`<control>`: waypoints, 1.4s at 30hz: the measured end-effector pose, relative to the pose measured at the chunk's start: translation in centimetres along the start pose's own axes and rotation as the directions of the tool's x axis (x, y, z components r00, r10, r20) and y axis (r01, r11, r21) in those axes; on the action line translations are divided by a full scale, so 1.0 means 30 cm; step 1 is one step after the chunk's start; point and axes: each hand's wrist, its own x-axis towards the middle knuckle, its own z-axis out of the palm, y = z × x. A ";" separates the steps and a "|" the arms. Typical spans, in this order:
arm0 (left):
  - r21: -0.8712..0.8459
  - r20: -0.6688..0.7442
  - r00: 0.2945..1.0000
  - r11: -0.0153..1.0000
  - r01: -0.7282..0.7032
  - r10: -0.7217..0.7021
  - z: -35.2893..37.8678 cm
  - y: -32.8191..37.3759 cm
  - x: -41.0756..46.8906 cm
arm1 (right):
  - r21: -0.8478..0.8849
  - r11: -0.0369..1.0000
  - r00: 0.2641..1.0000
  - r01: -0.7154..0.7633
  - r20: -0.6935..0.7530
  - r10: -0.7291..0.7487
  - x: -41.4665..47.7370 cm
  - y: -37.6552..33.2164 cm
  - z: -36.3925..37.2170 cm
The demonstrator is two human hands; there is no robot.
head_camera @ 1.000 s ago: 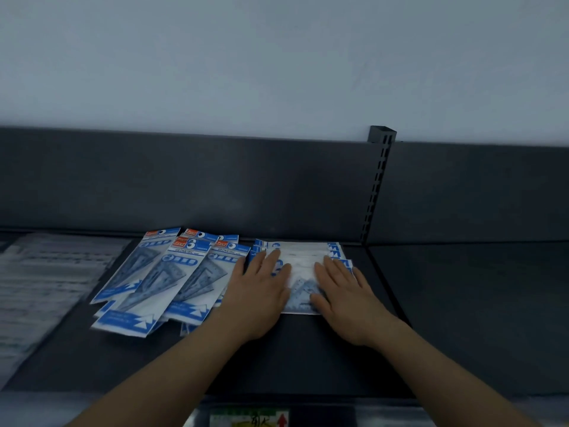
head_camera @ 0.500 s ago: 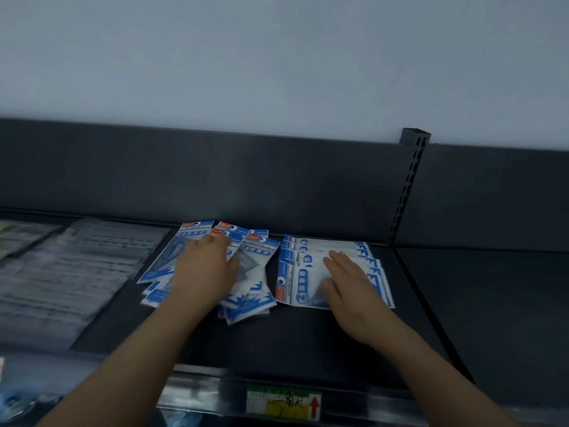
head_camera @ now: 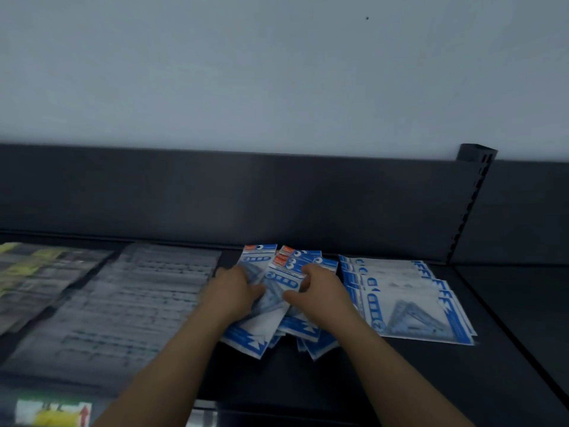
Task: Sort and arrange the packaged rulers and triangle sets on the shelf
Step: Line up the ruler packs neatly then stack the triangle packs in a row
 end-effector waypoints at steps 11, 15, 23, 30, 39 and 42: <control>-0.365 0.209 0.978 0.928 0.073 0.006 -0.055 -0.040 0.058 | 0.242 0.963 0.966 -0.116 -0.200 0.167 0.058 -0.021 0.046; -0.255 0.176 0.984 0.967 0.010 0.036 -0.059 -0.030 0.051 | 0.322 0.939 0.946 -0.121 -0.248 0.207 0.040 0.012 0.008; -0.321 0.147 0.986 0.947 -0.028 0.079 -0.071 -0.049 0.069 | 0.545 0.815 0.888 -0.194 -0.255 0.382 0.034 0.095 -0.046; -0.578 -0.110 0.974 0.784 -0.226 0.200 -0.104 -0.055 -0.017 | 0.548 0.827 0.956 -0.122 -0.160 0.248 0.054 -0.008 -0.043; -0.747 -0.073 0.997 0.660 -0.079 0.038 -0.080 -0.137 -0.111 | 0.518 0.843 0.974 -0.144 -0.076 0.213 0.065 -0.030 -0.002; -0.751 0.004 1.000 0.660 0.015 -0.018 -0.065 -0.148 -0.108 | 0.428 0.871 0.962 -0.241 -0.015 0.274 0.041 0.015 0.004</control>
